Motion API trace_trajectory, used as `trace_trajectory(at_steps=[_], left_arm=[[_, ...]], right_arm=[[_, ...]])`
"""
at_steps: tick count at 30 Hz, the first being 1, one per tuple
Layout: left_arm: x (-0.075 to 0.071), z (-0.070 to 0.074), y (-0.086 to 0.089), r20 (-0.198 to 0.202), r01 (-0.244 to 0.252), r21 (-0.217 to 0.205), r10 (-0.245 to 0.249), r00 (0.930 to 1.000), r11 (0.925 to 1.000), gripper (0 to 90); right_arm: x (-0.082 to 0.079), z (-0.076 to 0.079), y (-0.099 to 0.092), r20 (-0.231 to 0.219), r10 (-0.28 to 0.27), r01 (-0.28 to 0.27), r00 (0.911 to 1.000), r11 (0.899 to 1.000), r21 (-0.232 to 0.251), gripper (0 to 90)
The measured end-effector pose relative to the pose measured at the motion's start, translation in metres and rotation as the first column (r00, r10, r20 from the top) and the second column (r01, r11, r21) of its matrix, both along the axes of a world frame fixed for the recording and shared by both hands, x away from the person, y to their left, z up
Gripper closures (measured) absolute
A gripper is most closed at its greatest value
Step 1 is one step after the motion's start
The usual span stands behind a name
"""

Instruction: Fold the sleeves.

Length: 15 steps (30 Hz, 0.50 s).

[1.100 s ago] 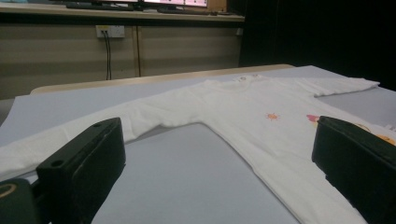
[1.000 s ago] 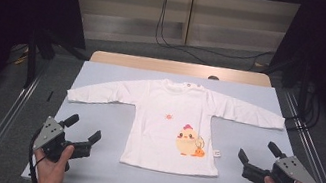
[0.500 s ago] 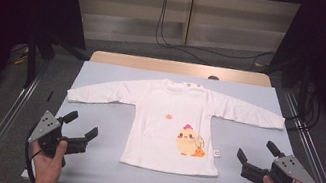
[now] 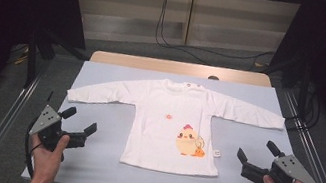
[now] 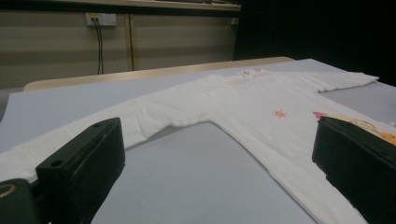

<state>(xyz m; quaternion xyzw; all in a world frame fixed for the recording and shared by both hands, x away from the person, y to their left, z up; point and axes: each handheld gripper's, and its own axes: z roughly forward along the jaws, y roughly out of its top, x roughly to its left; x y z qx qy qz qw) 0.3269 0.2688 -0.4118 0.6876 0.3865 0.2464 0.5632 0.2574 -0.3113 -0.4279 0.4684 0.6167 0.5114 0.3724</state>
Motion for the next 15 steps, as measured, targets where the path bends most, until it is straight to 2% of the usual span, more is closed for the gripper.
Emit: trace_trajectory(at_steps=[3,5,8,9,11,12,13,15], left_arm=[[0.001,-0.001,0.003,-0.005,-0.008,0.002,0.008,1.0000,1.0000,2.0],[0.004,0.000,0.007,-0.013,-0.026,-0.010,0.026,0.9996,0.9996,2.0],[0.005,0.002,0.009,-0.014,-0.031,-0.022,0.031,0.9994,0.9993,1.8],[0.006,0.003,0.011,-0.015,-0.020,-0.024,0.019,0.9997,0.9995,1.8],[0.006,0.004,0.012,-0.008,-0.036,-0.033,0.035,0.9993,0.9988,1.7],[0.007,0.006,0.014,-0.014,-0.024,-0.031,0.024,0.9996,0.9992,1.7],[0.008,0.007,0.014,-0.016,-0.026,-0.047,0.025,0.9995,0.9985,1.7],[0.008,0.011,0.015,-0.008,-0.015,-0.040,0.015,0.9999,0.9991,1.7]], right_arm=[[0.000,0.000,0.000,0.002,0.002,-0.002,1.0000,1.000,0.002,1.6],[-0.001,0.000,0.001,0.001,0.002,-0.002,1.0000,1.000,0.001,1.6],[-0.001,0.000,0.001,0.004,0.001,-0.001,1.0000,1.000,0.002,1.6],[-0.001,0.000,0.001,0.004,0.001,-0.001,1.0000,1.000,0.002,1.6],[-0.001,0.000,0.000,0.003,0.000,0.000,1.0000,1.000,0.007,1.5],[-0.002,0.000,0.000,0.002,0.001,-0.001,1.0000,1.000,0.010,1.5],[-0.002,0.001,0.000,0.005,0.003,-0.003,1.0000,1.000,0.003,1.5],[-0.003,0.001,0.001,0.007,0.003,-0.003,1.0000,1.000,-0.001,1.6]])
